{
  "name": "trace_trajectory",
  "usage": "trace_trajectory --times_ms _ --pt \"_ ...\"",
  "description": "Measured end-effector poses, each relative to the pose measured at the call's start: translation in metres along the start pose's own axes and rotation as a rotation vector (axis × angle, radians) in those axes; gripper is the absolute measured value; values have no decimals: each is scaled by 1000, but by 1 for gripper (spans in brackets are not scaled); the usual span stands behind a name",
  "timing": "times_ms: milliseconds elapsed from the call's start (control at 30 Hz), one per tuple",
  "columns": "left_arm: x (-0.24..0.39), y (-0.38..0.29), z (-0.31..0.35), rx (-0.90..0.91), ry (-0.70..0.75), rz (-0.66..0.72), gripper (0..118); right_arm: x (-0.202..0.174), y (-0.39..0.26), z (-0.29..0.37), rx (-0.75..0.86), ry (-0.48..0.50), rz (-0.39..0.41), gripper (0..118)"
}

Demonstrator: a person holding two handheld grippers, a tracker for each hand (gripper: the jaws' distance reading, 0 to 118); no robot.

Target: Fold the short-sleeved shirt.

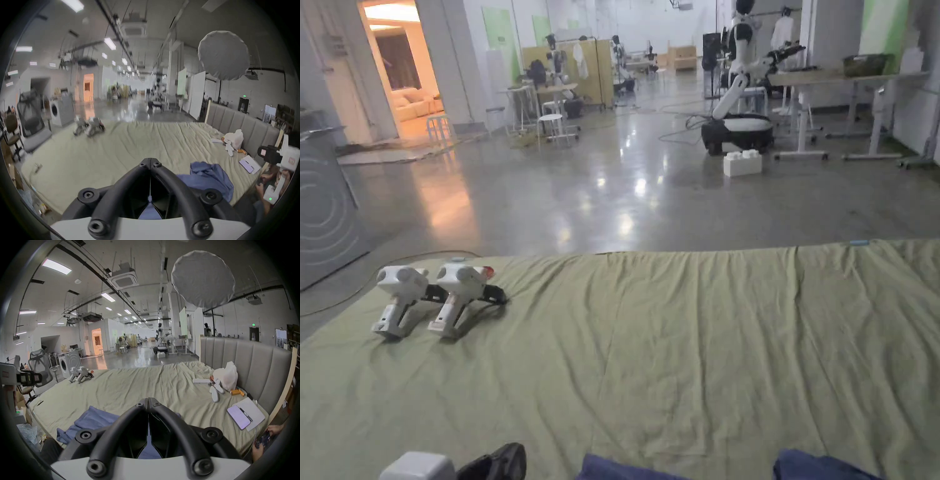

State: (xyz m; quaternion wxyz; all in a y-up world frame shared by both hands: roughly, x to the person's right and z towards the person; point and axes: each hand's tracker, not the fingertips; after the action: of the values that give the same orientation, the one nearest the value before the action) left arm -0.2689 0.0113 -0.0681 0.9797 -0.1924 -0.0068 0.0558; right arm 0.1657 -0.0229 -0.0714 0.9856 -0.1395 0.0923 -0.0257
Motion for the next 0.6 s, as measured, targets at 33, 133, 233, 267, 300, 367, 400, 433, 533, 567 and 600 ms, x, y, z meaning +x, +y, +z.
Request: trace_trajectory --times_ms 33,133,233,267,300,367,400,433,533,567,600 --pt "-7 -3 -15 -24 -13 35 6 2 -4 -2 -10 -11 -6 0" --pt "-27 -15 -78 -182 -78 58 49 14 -20 -9 -69 -19 -35 0" --pt "-32 -30 -139 -275 -78 42 67 22 -31 -15 -117 -40 -45 0" --pt "-34 -33 -162 -312 -92 31 68 23 -34 -16 -131 -50 -44 0" --pt "-36 -37 -181 -331 -97 42 68 25 -36 -18 -144 -64 -43 0" --pt "-41 -53 -221 -386 -83 89 68 30 -41 -21 -170 -83 -56 0" --pt "-45 -60 -237 -418 -82 98 68 32 -43 -21 -180 -88 -65 0" --pt "-47 -67 -254 -421 -56 72 68 35 -45 -21 -185 -94 -75 0" --pt "-51 -83 -288 -467 3 45 68 43 -51 -23 -217 -116 -89 0" --pt "-53 -86 -296 -463 -2 59 67 46 -54 -24 -226 -124 -88 0" --pt "-53 -89 -300 -467 -6 76 66 48 -55 -25 -232 -131 -87 0"
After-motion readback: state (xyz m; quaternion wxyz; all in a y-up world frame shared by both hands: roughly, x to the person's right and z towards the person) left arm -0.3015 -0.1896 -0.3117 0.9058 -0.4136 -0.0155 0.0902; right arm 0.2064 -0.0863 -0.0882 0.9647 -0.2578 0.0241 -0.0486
